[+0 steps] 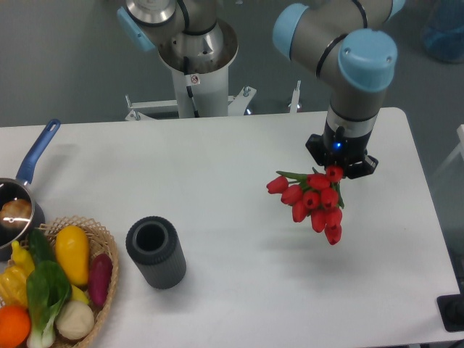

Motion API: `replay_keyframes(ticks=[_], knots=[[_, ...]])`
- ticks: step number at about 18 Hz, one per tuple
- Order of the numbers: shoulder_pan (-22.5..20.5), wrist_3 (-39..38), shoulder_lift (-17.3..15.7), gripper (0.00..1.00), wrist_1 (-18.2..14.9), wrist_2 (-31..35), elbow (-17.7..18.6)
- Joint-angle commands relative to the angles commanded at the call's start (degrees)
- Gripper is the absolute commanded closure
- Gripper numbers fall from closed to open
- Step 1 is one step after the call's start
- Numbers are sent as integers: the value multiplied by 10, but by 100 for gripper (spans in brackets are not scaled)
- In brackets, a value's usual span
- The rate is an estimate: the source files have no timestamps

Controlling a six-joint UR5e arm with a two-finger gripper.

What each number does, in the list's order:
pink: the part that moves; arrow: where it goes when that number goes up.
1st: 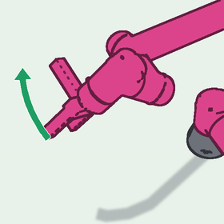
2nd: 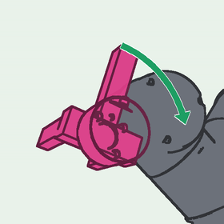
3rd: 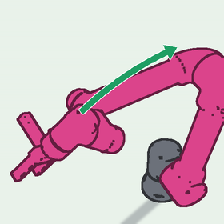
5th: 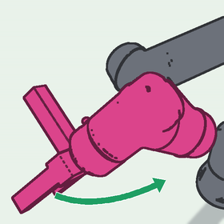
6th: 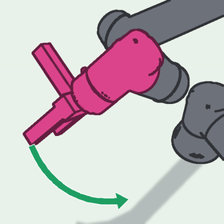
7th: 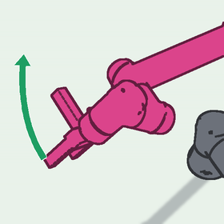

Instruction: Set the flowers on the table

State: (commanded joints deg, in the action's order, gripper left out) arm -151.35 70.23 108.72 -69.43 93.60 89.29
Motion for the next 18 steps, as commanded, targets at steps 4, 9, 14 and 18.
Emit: replay_keyframes(ticks=[4, 9, 14, 18], knots=[[0, -2, 0, 47, 3, -3, 9], [0, -18, -1, 0, 7, -4, 12], [-24, -15, -5, 0, 26, 5, 21], [-38, -10, 11, 0, 71, 6, 32]])
